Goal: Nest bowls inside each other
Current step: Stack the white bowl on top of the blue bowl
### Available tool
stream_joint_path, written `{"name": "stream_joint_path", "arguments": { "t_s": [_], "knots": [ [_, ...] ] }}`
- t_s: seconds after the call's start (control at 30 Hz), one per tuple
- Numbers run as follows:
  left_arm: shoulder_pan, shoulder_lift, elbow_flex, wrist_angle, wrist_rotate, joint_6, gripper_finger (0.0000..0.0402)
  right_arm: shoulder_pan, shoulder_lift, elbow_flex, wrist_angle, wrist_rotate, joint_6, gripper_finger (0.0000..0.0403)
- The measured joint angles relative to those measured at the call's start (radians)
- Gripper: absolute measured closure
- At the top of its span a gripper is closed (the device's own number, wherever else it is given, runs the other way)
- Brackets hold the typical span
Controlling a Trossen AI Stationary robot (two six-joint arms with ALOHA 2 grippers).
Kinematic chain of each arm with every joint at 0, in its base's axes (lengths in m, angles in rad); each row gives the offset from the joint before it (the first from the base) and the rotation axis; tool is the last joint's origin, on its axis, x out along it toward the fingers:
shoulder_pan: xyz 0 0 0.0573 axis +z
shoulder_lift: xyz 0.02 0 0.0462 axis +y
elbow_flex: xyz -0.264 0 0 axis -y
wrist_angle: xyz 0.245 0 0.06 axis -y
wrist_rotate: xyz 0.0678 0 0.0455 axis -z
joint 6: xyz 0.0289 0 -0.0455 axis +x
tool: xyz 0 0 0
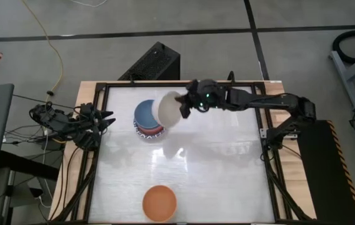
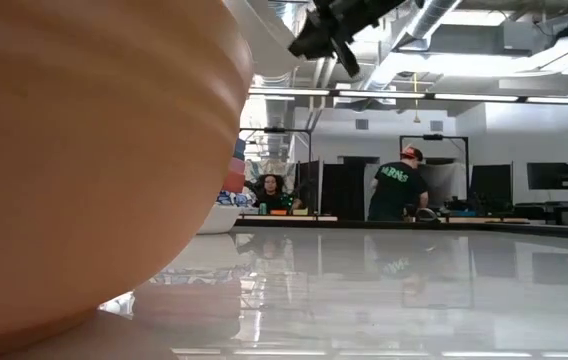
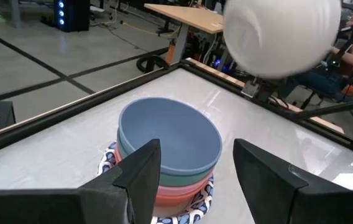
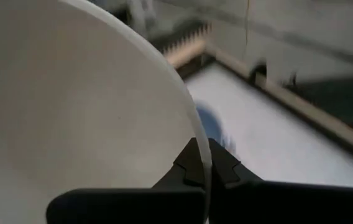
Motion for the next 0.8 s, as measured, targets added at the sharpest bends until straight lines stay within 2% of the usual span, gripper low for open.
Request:
{"name": "stream_joint_path", "arguments": {
  "t_s": [0.1,0.27,0.4,0.47,0.63,0.8],
  "knots": [
    [0.0,0.0,0.0,0.0,0.0,-0.001,0.021,-0.027,0.0,0.005,0.087,-0.006,-0.018,0.0397],
    [0.0,0.0,0.0,0.0,-0.029,-0.001,0.021,-0.075,0.004,0.004,0.094,-0.011,0.003,0.0397],
    [0.0,0.0,0.0,0.0,-0.088,-0.001,0.021,-0.102,0.063,0.045,0.106,-0.037,0.005,0.0397],
    [0.0,0.0,0.0,0.0,-0.092,0.0,0.021,-0.109,0.12,0.107,0.094,-0.092,0.001,0.0397],
    [0.0,0.001,0.0,0.0,-0.077,-0.007,0.021,-0.136,0.291,0.354,-0.206,-0.195,-0.046,0.0397],
    [0.0,0.004,0.0,-0.002,-0.061,-0.008,0.021,-0.158,0.446,0.652,-0.481,-0.24,-0.112,0.0398]
  ]
}}
